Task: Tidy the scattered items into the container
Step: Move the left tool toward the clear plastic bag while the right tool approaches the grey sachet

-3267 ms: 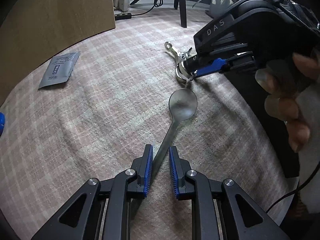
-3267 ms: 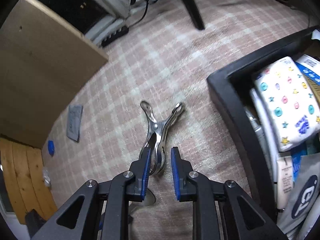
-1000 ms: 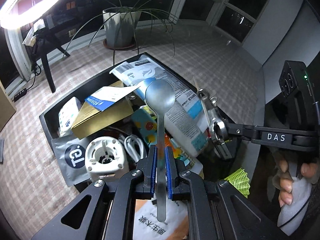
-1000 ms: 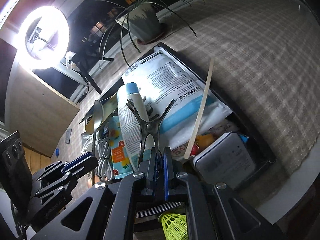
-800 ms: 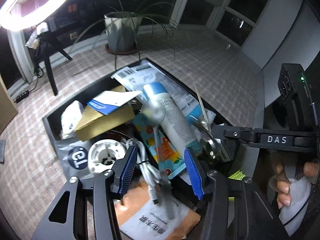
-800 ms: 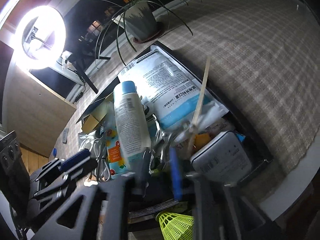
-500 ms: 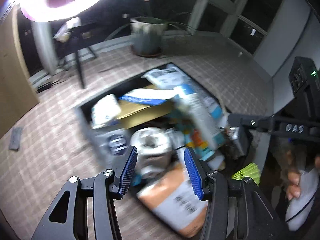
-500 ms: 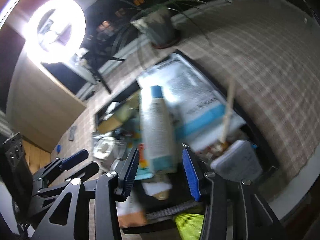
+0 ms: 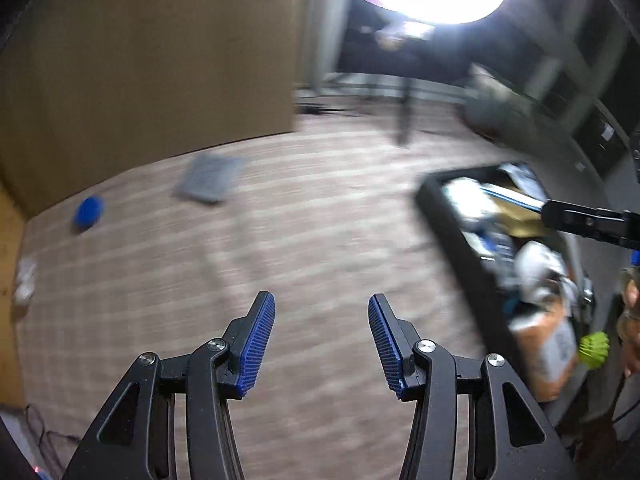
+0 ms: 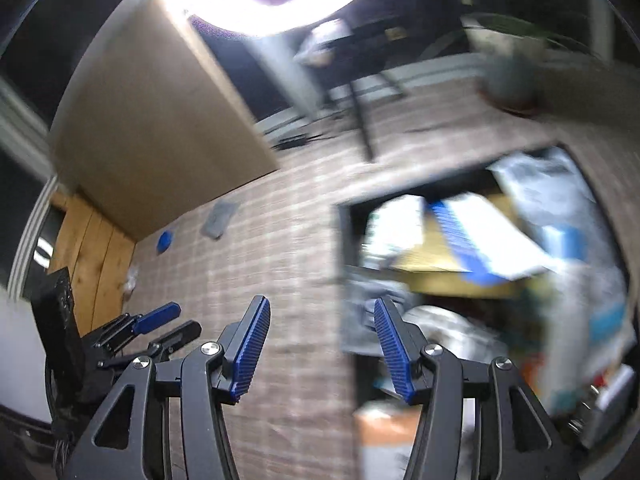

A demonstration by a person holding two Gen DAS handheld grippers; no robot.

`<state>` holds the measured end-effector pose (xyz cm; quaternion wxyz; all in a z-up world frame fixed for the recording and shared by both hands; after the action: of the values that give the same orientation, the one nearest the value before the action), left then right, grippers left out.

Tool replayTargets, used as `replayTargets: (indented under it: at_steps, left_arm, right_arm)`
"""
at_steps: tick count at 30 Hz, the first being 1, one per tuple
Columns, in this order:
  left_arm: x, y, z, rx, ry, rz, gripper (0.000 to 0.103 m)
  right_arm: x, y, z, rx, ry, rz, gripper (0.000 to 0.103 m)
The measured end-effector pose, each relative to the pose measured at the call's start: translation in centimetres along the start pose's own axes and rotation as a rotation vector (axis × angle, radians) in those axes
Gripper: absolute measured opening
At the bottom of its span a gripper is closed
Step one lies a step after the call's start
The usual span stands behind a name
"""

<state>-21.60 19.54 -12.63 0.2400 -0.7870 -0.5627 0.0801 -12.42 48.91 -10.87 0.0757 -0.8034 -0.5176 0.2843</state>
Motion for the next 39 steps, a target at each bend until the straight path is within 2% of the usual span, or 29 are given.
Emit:
replayTargets:
  at_steps: [8,11,12,19,23,27,29,32,39]
  left_arm:
    - [-14.5,1.3,-1.6,0.006,-0.151,-0.15,0.053]
    - [-19.3,2.0,-1.9,-0.003,-0.179,-0.213,0.053]
    - [-20.8,2.3,-2.0,-0.003,-0.188,-0.234,0.053]
    - [-29.1,3.1,-1.6,-0.017,-0.276,-0.297,0.053]
    - [-33.7,3.0,-1.0,-0.034,-0.333,-0.331,0.053]
    - [-37.6,2.8,-0.1,-0.049,-0.361,-0.36,0.055]
    - [-39.0,2.5,0.5,-0.054,-0.369,-0.36,0.06]
    - [-40.7,2.3,1.3,-0.062,-0.389,-0.354,0.062]
    - [-43.8,1.9,3.4,-0.103,-0.426,-0.372,0.063]
  right_arm:
    - [-11.0,-3.2,7.6,-0.078,-0.045,-0.193,0.05]
    - [-15.0,-3.7,10.2,-0.105,-0.062,-0.256,0.051]
    - [-16.2,-3.9,11.1,-0.113,-0.066,-0.274,0.054]
    - [-21.1,-6.0,17.9,-0.156,-0.009,-0.361,0.056]
    - [-22.8,-7.3,21.7,-0.204,-0.004,-0.38,0.056]
    - [-23.7,-8.9,24.5,-0.202,0.025,-0.394,0.057]
    - [-23.3,-9.7,26.3,-0.207,0.06,-0.406,0.057]
    - [-22.3,-10.1,28.1,-0.237,0.07,-0.403,0.057]
    - [-19.7,-11.3,30.4,-0.248,0.085,-0.339,0.057]
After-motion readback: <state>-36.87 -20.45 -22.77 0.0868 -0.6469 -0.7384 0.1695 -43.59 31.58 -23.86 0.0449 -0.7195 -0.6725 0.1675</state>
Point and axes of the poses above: each gripper's, at about its wrist camera, not at the fingertips, and z roughly the way its jaws point, x to its right, y to its underside, the point moved 4 cm from there along z, roughly the way its jaws point, and after that the axes turned 1 degree about y, right-handed, at the moved point
